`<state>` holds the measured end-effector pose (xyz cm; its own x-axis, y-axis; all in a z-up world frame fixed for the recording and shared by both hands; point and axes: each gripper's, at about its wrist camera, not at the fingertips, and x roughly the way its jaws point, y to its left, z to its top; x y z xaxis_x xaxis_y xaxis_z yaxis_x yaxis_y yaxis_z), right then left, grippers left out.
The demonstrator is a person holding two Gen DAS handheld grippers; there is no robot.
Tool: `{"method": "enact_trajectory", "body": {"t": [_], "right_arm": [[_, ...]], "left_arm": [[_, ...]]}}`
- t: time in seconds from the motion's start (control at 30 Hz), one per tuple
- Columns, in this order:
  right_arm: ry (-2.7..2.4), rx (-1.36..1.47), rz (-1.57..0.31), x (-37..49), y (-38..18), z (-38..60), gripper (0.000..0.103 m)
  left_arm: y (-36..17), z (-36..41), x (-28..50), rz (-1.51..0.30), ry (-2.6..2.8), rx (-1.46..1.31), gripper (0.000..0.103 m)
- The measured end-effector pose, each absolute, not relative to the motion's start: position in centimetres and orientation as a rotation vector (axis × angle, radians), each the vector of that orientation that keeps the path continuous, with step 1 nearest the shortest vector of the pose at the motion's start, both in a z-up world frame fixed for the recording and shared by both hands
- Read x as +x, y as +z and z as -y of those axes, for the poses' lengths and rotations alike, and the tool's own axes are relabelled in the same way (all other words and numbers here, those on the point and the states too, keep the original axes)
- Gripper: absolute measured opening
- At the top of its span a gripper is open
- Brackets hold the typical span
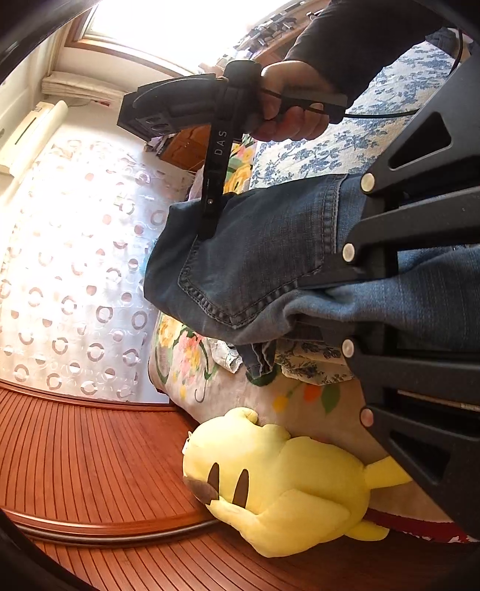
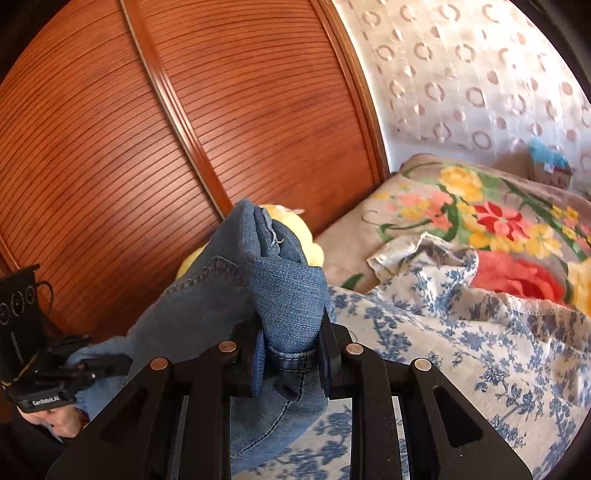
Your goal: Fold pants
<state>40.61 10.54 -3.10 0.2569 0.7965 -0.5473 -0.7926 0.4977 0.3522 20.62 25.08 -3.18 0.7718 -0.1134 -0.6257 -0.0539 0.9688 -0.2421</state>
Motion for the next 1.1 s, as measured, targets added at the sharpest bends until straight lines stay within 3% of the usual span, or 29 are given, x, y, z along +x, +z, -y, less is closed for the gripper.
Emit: {"method": "enact_trajectory", "body": {"t": [0.83, 1.0, 1.1], "right_arm": [[1.024, -0.037, -0.747, 43.0, -4.3, -10.2, 0.025], [0.935, -0.056, -0.811, 44.1, -5.7, -9.8, 0.045], [0.913, -0.045, -0.813, 44.3, -5.4, -8.9, 0.048]], "left_arm": [[-4.9, -23.8, 24.2, -0.761, 0.006, -0.193, 0.008], [-6.6, -23.6, 25.1, -0.799, 0.017, -0.189, 0.012], [-6.7, -23.6, 25.0, -0.794, 0.027, -0.184, 0.017]]}}
